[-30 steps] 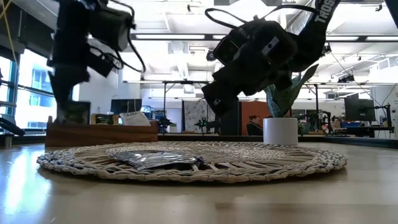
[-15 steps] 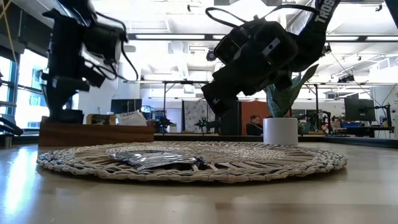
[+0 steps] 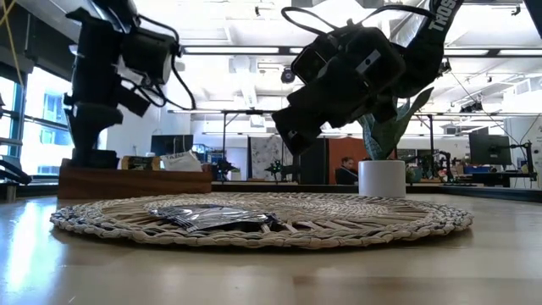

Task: Pick & Place Tea
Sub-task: Put the right black tea bag into the left compartment of the wooden organizer, then put the black tea bag into the left compartment of the wooden organizer

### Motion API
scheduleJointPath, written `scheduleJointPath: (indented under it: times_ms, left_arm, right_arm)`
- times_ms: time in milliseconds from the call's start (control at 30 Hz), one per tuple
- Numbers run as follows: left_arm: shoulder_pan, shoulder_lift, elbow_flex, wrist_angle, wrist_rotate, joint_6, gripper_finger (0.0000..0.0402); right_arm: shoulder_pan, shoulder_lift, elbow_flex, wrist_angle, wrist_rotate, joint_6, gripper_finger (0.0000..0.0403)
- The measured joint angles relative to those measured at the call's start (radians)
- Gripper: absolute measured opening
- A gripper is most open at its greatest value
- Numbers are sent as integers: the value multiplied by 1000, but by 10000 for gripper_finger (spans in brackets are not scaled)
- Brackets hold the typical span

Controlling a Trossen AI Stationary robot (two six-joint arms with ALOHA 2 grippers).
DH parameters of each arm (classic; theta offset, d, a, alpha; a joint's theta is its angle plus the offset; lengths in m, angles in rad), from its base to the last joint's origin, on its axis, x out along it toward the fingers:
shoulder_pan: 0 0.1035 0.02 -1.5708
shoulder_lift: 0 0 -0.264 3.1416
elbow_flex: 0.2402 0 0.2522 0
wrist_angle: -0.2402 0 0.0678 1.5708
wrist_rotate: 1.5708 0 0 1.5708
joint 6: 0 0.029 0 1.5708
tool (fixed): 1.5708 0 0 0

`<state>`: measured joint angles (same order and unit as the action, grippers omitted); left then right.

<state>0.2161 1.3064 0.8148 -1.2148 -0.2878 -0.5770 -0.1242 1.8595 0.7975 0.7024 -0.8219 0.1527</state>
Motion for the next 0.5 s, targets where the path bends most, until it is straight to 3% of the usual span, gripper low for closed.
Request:
scheduleJointPath:
  times_ms: [400, 500]
  left_arm:
    - [0, 0, 63, -180, -240, -24, 113]
    - [1, 0, 63, -163, -244, -60, 113]
  right_arm:
    - [0, 0, 0, -2, 0, -3, 140]
    - [0, 0, 0, -2, 0, -4, 140]
